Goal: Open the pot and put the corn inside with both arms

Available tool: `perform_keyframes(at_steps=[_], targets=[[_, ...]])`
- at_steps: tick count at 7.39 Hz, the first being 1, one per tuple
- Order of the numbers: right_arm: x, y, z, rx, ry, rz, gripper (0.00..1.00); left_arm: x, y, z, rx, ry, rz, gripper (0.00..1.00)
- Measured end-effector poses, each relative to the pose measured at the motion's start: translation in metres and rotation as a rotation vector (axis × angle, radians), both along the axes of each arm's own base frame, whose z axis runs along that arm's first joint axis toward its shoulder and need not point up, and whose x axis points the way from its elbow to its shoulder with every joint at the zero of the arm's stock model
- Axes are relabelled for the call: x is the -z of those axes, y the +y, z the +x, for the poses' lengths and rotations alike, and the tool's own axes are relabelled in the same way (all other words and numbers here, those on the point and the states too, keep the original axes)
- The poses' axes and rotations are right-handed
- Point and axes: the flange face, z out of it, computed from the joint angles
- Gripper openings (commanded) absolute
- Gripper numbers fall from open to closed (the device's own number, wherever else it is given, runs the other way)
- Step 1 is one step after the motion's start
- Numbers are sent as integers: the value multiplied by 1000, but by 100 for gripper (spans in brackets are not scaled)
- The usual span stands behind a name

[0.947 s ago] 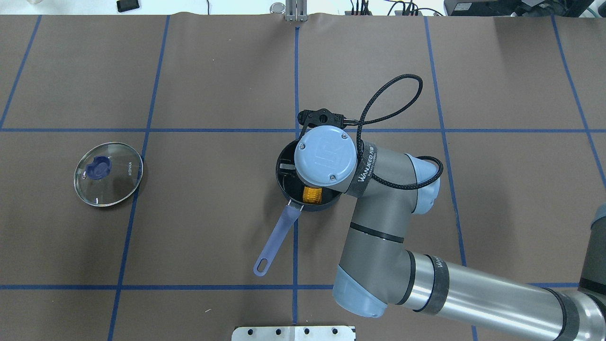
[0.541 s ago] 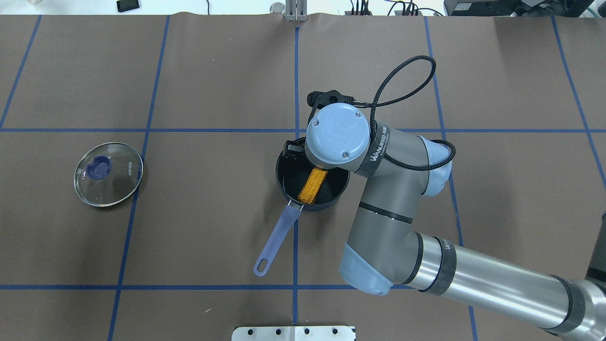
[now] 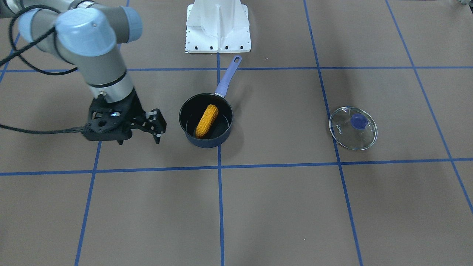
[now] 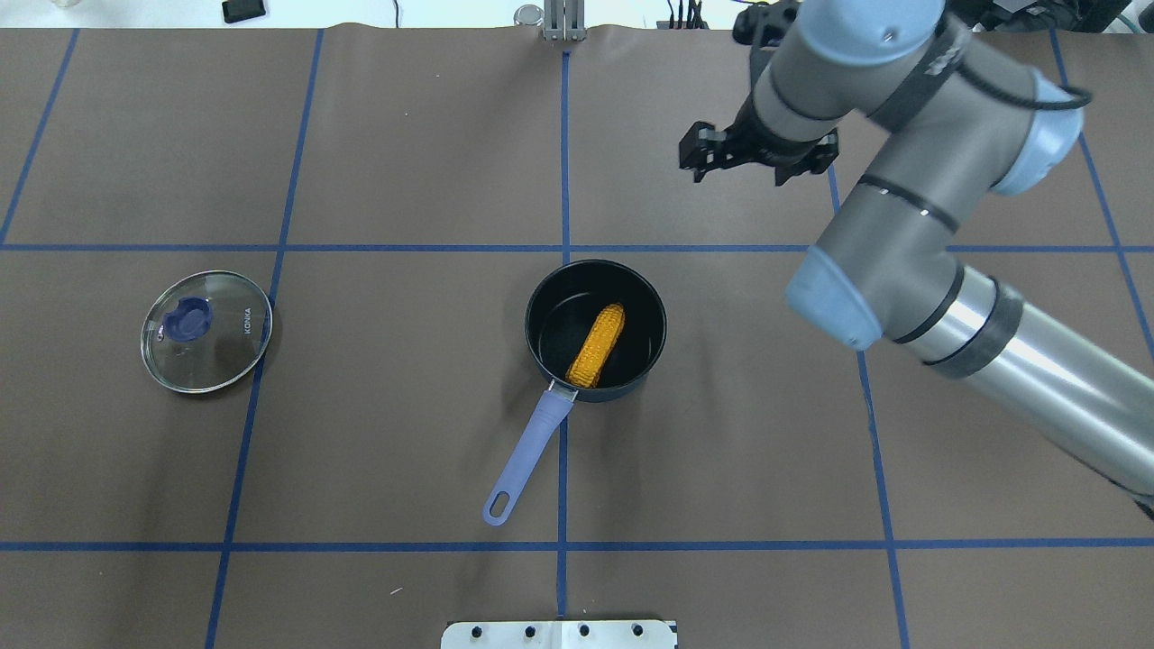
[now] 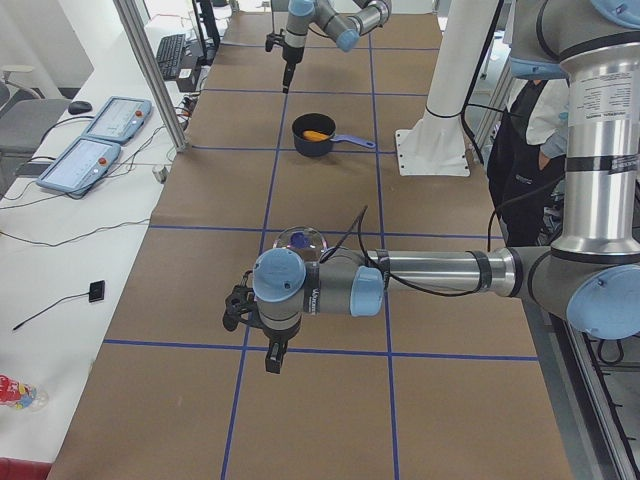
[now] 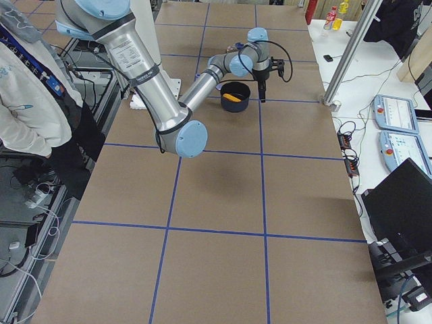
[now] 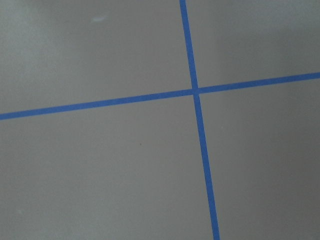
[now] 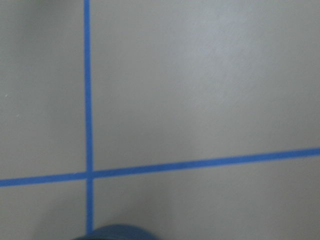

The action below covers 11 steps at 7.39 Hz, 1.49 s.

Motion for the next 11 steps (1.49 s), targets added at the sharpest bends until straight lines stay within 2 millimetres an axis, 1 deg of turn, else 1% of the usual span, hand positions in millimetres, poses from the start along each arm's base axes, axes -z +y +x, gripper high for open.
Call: perform_keyframes(at_steps=[1,2,3,4,5,6,7,8,9,10,11], targets=[[-38,-30,59,69,30,39,100,1,3,1,1,19,-52,99],[-84,-51,118,132,63,72,100,17,2,2,2,34,-116,99],[-133,-59,177,192,89,102,100,44,-2,2,1,36,-168,99],[-180,-54,228,229,96,108,100,64,-9,1,-2,16,-203,99],[-226,-38,270,240,98,86,100,73,-12,-2,-7,-14,-216,99],[-273,-13,306,238,103,46,100,76,-14,-3,-12,-33,-207,99],[-317,16,338,237,111,9,100,73,-12,-3,-16,-44,-178,99],[-354,45,370,240,118,-12,100,65,-7,-3,-16,-51,-140,99],[-384,74,401,241,122,-22,100,52,1,-2,-15,-53,-101,99],[-404,97,422,237,123,-27,100,43,7,-2,-13,-52,-79,99],[-416,114,434,233,123,-35,100,38,11,-1,-12,-51,-71,99]])
